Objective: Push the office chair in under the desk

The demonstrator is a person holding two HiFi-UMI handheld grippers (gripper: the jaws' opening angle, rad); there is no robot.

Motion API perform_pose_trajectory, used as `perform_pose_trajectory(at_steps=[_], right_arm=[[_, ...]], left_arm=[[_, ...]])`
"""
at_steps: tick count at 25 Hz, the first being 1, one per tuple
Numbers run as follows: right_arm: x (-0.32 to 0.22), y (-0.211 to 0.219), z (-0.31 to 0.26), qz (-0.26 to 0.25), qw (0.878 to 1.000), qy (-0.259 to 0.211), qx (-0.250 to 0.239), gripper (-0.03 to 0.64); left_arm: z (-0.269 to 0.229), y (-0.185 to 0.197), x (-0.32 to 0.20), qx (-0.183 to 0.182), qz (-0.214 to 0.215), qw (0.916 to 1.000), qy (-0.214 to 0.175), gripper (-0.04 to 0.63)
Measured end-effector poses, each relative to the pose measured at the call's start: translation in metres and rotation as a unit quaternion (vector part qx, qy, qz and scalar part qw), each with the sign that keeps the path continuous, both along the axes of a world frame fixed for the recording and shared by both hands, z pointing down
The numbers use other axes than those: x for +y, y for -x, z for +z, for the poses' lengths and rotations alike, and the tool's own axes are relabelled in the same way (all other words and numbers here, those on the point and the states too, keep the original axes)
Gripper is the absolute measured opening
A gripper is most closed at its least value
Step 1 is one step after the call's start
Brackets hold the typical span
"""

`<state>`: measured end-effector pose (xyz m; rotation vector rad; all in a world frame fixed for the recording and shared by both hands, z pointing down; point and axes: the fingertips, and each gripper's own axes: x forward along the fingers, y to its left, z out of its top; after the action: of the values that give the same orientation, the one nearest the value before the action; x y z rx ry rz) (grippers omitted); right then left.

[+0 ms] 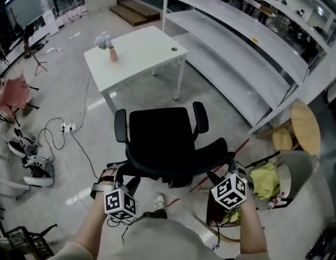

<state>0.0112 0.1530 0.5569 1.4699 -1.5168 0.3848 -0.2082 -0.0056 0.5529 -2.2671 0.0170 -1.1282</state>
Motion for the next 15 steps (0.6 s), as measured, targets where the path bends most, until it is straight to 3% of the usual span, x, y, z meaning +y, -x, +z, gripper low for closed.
perform_pose_trajectory(at_steps=[9,15], right_arm=[[-0.014,-0.006,0.007,0.001,0.998,0.05,-0.043,0.279],[-0.037,-0.023,0.009,0.0,0.999,0.037,-0.026,0.278]], left_arm=[[0.002,-0.008,-0.017,-0.01,0.001,1.0,0.001,0.238],[0.004,-0.026,-0.041,-0.015,-0.005,0.9999,0.007,0.239]])
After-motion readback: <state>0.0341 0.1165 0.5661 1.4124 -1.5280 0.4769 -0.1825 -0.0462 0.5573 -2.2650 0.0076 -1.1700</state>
